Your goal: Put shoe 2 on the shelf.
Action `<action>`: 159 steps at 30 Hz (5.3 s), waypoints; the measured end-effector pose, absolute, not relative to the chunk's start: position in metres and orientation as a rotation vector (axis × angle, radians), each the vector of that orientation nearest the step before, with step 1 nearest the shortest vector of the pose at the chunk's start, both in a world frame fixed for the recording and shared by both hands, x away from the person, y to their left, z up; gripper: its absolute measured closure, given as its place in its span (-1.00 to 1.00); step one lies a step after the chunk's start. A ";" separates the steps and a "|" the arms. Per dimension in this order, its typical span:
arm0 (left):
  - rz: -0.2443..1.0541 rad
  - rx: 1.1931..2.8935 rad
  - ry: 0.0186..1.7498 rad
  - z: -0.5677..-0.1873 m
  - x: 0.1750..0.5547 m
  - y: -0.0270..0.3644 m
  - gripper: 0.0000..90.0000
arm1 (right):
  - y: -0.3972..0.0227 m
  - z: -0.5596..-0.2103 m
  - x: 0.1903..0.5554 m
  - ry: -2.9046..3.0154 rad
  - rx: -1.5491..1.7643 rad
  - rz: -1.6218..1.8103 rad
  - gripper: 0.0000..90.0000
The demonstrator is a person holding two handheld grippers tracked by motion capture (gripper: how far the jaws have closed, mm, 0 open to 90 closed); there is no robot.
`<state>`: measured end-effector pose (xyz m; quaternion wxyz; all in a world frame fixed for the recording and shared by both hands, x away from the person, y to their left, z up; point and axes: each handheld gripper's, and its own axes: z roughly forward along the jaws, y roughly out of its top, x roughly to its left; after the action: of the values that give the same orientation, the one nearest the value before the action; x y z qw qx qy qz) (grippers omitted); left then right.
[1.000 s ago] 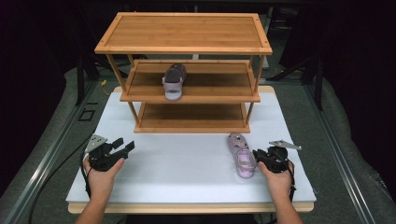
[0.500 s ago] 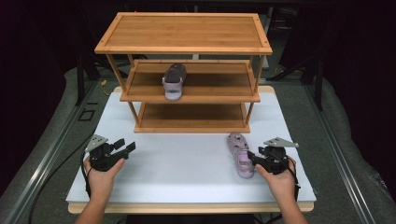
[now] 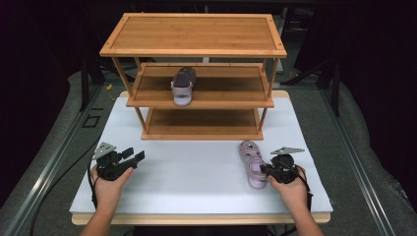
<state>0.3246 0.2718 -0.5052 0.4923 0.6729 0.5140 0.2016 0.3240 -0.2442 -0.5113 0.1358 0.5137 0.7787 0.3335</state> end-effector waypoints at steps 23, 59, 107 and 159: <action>0.485 1.657 1.244 -0.509 0.326 0.271 -0.01 | -0.236 -0.485 0.348 2.577 1.312 0.511 0.62; 0.448 1.696 1.230 -0.510 0.328 0.267 0.08 | -0.207 -0.481 0.388 2.861 1.239 0.087 0.85; 0.448 1.683 1.239 -0.509 0.328 0.268 0.08 | -0.198 -0.438 0.334 2.506 1.161 0.813 0.86; 0.463 1.651 1.233 -0.504 0.326 0.277 0.07 | -0.142 -0.368 0.392 1.959 1.232 1.320 0.86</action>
<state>0.3257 0.2772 -0.5036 0.4922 0.6804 0.5083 0.1910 0.3921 -0.1416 -0.3680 0.2365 0.4494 0.7144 0.4815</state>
